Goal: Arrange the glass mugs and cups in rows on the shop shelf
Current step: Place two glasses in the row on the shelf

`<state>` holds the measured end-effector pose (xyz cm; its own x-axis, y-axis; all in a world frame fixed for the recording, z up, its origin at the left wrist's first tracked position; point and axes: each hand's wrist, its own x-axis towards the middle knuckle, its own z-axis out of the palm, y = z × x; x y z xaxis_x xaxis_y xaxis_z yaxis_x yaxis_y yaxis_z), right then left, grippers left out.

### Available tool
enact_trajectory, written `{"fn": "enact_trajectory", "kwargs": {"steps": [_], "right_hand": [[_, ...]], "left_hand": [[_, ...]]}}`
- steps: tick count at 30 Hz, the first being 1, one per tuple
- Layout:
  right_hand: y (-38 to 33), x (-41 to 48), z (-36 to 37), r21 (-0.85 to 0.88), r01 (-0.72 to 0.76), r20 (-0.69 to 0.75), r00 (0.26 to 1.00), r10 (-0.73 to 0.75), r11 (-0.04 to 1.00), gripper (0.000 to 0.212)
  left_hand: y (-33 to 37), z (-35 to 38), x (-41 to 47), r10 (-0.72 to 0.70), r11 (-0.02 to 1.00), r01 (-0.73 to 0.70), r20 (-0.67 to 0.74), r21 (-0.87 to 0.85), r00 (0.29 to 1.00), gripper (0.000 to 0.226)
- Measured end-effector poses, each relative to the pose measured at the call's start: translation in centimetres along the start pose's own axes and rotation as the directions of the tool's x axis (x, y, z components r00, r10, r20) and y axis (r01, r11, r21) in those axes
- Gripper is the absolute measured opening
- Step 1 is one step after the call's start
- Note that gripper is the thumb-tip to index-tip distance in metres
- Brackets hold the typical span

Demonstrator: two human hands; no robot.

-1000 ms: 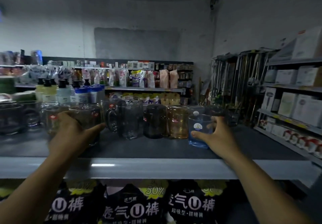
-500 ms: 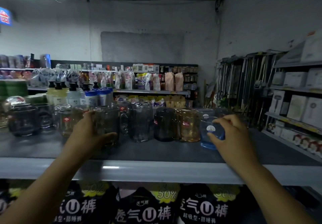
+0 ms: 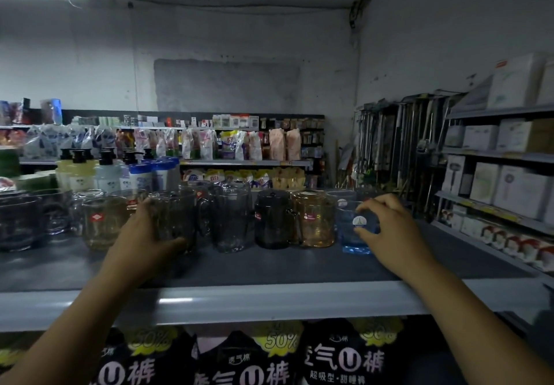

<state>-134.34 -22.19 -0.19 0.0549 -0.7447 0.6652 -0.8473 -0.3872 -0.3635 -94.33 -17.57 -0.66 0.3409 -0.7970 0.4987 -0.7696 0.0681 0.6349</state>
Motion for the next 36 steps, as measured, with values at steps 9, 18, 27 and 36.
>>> {"fn": "enact_trajectory", "kwargs": {"steps": [9, 18, 27, 36], "right_hand": [[0.4, 1.2, 0.4, 0.032, -0.023, 0.021, 1.0, 0.022, 0.999, 0.022], [1.3, 2.1, 1.1, 0.007, -0.028, 0.042, 0.999, 0.028, 1.0, 0.028], [2.0, 1.9, 2.4, -0.092, -0.058, -0.019, 0.998, 0.057, 0.994, 0.05], [2.9, 2.6, 3.1, -0.071, -0.132, -0.037, 0.991, 0.129, 0.989, 0.058]], "left_hand": [[-0.4, -0.1, -0.2, 0.022, 0.999, -0.024, -0.048, -0.037, 0.999, 0.093], [-0.6, 0.6, 0.7, -0.025, 0.999, 0.026, -0.028, 0.019, 0.999, 0.092], [-1.3, 0.7, 1.0, -0.042, 0.999, 0.042, -0.019, 0.0, 0.999, 0.085], [-0.8, 0.9, 0.9, -0.034, 0.998, 0.034, 0.009, -0.044, 0.999, 0.074]]}}
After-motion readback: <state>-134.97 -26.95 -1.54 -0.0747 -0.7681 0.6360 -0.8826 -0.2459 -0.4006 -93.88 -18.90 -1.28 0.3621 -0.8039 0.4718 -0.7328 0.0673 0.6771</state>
